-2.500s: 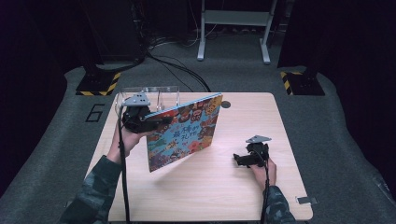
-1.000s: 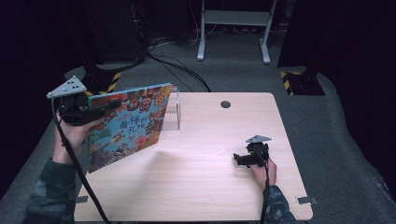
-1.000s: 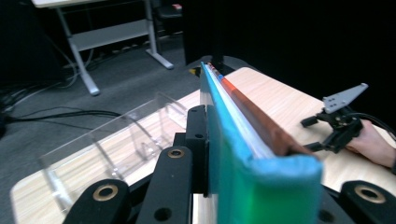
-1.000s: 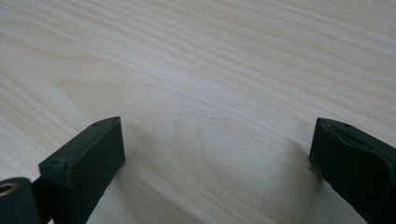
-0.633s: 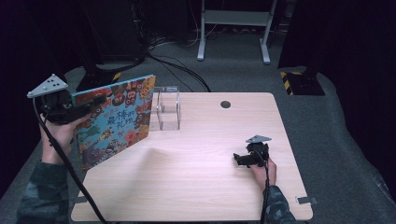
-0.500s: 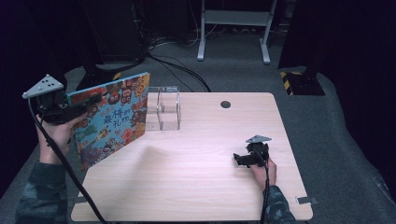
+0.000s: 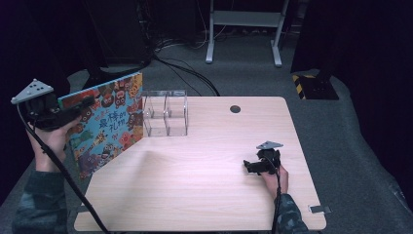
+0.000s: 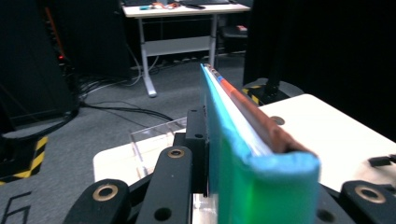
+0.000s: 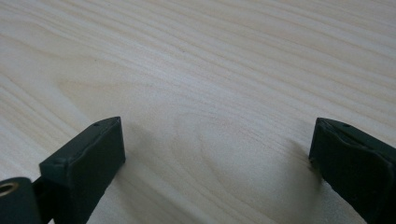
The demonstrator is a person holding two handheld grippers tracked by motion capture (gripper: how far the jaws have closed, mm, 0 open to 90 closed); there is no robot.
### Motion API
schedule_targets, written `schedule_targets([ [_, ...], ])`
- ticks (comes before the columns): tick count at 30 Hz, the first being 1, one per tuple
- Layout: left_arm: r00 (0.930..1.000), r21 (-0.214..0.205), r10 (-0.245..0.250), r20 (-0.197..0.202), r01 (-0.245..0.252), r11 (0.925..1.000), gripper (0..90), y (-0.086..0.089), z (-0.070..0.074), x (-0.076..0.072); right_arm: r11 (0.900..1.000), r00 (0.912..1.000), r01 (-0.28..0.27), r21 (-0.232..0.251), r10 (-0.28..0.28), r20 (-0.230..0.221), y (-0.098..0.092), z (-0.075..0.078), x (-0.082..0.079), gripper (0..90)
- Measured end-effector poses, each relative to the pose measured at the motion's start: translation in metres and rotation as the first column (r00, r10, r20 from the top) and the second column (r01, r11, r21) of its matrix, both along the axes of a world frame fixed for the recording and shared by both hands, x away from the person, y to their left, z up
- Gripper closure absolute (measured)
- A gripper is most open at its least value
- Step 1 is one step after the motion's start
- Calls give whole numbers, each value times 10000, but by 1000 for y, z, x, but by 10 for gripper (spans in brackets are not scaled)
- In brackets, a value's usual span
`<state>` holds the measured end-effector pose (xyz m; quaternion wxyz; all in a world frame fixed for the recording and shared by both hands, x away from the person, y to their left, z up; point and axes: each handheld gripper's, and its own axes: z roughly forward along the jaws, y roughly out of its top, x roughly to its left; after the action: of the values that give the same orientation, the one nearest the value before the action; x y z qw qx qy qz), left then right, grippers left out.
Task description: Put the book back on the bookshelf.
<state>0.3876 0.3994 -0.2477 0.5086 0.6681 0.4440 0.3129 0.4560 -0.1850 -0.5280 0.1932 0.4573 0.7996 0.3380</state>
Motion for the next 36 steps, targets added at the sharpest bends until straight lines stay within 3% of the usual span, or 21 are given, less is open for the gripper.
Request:
schedule_targets([
  [11, 9968, -47, 773, 198, -772, 9970, 803, 4, -15, 11, 10000, 10000, -3, 15, 3, -1, 0, 0, 0, 30],
  [21, 9932, -304, 1089, 400, -1078, 9937, 803, 2, -25, 23, 10000, 10000, -1, 18, 1, -4, 0, 0, 0, 31],
  [28, 9870, -550, 1440, 712, -1403, 9886, 802, 1, -36, 33, 10000, 10000, 6, 21, -6, -1, 0, 0, 0, 30],
  [36, 9837, -716, 1503, 987, -1437, 9870, 801, 0, -46, 43, 10000, 10000, 10, 22, -10, 2, 0, 0, 0, 31],
])
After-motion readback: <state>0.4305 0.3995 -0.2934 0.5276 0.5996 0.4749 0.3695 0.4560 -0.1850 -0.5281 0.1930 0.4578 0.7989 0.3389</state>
